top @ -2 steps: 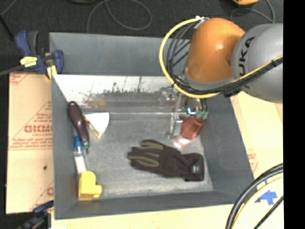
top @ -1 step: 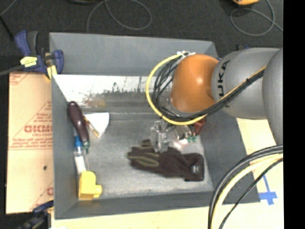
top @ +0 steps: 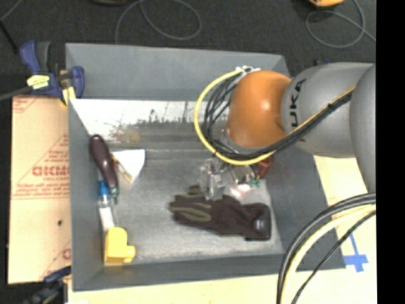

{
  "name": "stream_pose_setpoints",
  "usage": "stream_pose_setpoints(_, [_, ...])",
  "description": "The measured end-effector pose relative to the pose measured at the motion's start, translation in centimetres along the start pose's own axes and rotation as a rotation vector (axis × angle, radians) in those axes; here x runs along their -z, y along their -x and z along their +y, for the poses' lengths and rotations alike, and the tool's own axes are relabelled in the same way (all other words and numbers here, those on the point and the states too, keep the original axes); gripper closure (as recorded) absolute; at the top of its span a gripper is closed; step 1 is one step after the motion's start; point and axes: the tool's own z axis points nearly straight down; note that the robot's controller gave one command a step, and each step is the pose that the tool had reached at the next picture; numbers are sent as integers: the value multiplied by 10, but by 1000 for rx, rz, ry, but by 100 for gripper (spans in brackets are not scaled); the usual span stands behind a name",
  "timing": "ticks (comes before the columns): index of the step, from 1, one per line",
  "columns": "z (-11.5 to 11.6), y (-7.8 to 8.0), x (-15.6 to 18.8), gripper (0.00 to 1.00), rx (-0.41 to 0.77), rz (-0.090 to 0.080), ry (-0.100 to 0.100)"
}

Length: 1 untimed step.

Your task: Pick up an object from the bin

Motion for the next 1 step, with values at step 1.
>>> stream_pose_setpoints(1, [-1, 1, 53, 100, 4, 6, 0])
